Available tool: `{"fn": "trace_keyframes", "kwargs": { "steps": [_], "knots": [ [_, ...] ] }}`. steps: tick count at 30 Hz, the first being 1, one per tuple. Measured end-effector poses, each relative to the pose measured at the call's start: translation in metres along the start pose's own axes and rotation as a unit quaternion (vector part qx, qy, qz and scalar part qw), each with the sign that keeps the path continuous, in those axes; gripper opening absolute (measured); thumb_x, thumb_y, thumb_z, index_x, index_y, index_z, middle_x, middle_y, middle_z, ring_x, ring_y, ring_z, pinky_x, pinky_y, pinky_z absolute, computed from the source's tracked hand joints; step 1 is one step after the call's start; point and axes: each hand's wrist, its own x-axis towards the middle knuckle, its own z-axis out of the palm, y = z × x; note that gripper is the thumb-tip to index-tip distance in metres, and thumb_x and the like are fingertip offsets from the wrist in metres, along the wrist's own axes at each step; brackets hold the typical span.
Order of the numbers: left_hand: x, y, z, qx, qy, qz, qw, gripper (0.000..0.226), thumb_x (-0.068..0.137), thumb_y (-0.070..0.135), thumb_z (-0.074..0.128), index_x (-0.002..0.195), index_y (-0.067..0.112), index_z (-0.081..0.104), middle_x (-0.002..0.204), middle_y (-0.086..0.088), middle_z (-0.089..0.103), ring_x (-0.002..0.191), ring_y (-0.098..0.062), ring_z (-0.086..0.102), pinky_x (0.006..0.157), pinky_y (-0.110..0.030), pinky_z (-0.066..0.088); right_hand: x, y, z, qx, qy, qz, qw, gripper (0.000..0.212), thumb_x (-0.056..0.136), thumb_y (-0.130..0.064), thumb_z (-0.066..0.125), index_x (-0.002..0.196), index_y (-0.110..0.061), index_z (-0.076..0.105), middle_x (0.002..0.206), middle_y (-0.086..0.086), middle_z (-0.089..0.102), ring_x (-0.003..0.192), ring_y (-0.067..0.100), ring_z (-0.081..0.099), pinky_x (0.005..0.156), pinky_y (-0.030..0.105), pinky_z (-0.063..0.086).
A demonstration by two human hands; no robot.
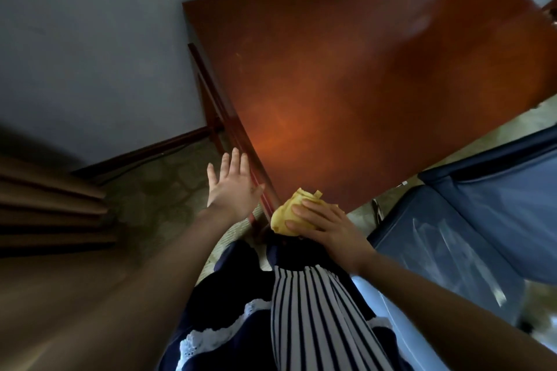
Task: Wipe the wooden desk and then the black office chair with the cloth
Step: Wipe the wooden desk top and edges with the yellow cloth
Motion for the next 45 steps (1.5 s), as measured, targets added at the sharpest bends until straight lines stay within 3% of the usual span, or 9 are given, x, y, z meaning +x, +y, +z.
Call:
{"fn": "trace_keyframes", "kwargs": {
  "steps": [5,9,11,15,19,23,32,40,45],
  "knots": [
    [0.014,0.011,-0.011,0.009,-0.001,-0.009,1.0,0.064,0.1,0.021,0.031,0.149,0.006,-0.007,0.158,-0.009,-0.015,0.145,-0.026,-0.014,0.114,-0.052,-0.007,0.032,0.031,-0.025,-0.019,-0.095,-0.101,0.99,0.047,0.087,-0.02,0.035,0.126,-0.03,0.06,0.137,-0.002,0.053,0.129,0.026,0.046,0.1,0.042,0.038],
    [0.022,0.016,-0.015,0.001,0.009,-0.045,0.999,0.073,0.09,0.003,0.035,0.149,0.007,-0.008,0.157,-0.009,-0.017,0.144,-0.026,-0.016,0.114,-0.052,-0.007,0.075,0.067,-0.034,0.028,-0.173,-0.15,0.973,0.052,0.092,-0.006,0.037,0.135,-0.03,0.051,0.147,-0.004,0.041,0.141,0.018,0.025,0.111,0.043,0.021],
    [0.026,0.017,-0.016,-0.02,0.015,-0.076,0.997,0.073,0.091,0.005,0.034,0.15,0.009,-0.008,0.157,-0.008,-0.018,0.144,-0.025,-0.017,0.114,-0.052,-0.009,0.101,0.086,-0.036,0.024,-0.2,-0.16,0.966,0.061,0.093,0.003,0.037,0.139,-0.036,0.043,0.152,-0.009,0.031,0.144,0.011,0.012,0.114,0.042,0.015],
    [0.034,0.025,-0.016,-0.057,0.027,-0.16,0.985,0.067,0.094,0.009,0.03,0.15,0.011,-0.008,0.158,-0.006,-0.016,0.144,-0.024,-0.016,0.114,-0.051,-0.008,0.154,0.118,-0.043,0.028,-0.181,-0.208,0.961,0.055,0.094,-0.007,0.026,0.134,-0.036,0.051,0.147,-0.007,0.04,0.141,0.019,0.029,0.11,0.038,0.021],
    [0.035,0.044,-0.016,-0.109,0.056,-0.227,0.966,0.065,0.095,0.011,0.029,0.151,0.013,-0.004,0.158,-0.005,-0.013,0.145,-0.023,-0.014,0.114,-0.049,-0.008,0.203,0.147,-0.04,0.038,-0.205,-0.228,0.951,0.064,0.093,0.006,0.04,0.137,-0.04,0.044,0.152,-0.011,0.029,0.144,0.013,0.017,0.113,0.042,0.017],
    [0.036,0.067,-0.013,-0.155,0.074,-0.278,0.945,0.068,0.096,0.014,0.034,0.151,0.015,-0.005,0.159,-0.003,-0.011,0.145,-0.021,-0.013,0.114,-0.048,-0.009,0.255,0.161,-0.04,0.054,-0.191,-0.232,0.952,0.063,0.094,0.007,0.039,0.139,-0.038,0.042,0.154,-0.009,0.028,0.144,0.013,0.015,0.114,0.041,0.016],
    [0.046,0.096,-0.014,-0.196,0.089,-0.309,0.926,0.081,0.095,0.041,0.044,0.15,0.014,-0.008,0.158,-0.004,-0.014,0.146,-0.02,-0.011,0.115,-0.043,-0.007,0.319,0.143,-0.03,0.047,-0.105,-0.04,0.993,0.066,0.094,0.004,0.031,0.146,-0.036,0.029,0.158,-0.005,0.017,0.145,0.017,0.007,0.114,0.042,0.018],
    [0.089,0.086,-0.041,-0.262,0.122,-0.331,0.898,0.12,0.074,0.038,0.075,0.148,0.011,-0.015,0.157,-0.007,-0.018,0.145,-0.022,-0.01,0.115,-0.047,-0.003,0.261,0.197,-0.035,0.076,-0.112,-0.219,0.966,0.065,0.092,0.009,0.039,0.139,-0.036,0.043,0.152,-0.007,0.032,0.143,0.015,0.018,0.112,0.038,0.014],
    [0.116,0.08,-0.051,-0.267,0.083,-0.32,0.905,0.139,0.06,0.053,0.081,0.147,0.013,-0.02,0.154,-0.01,-0.026,0.144,-0.023,-0.016,0.114,-0.05,-0.002,0.194,0.241,-0.053,0.066,-0.111,-0.296,0.946,0.073,0.078,0.016,0.049,0.135,-0.031,0.051,0.147,-0.004,0.042,0.14,0.018,0.028,0.109,0.042,0.02]
  ]
}}
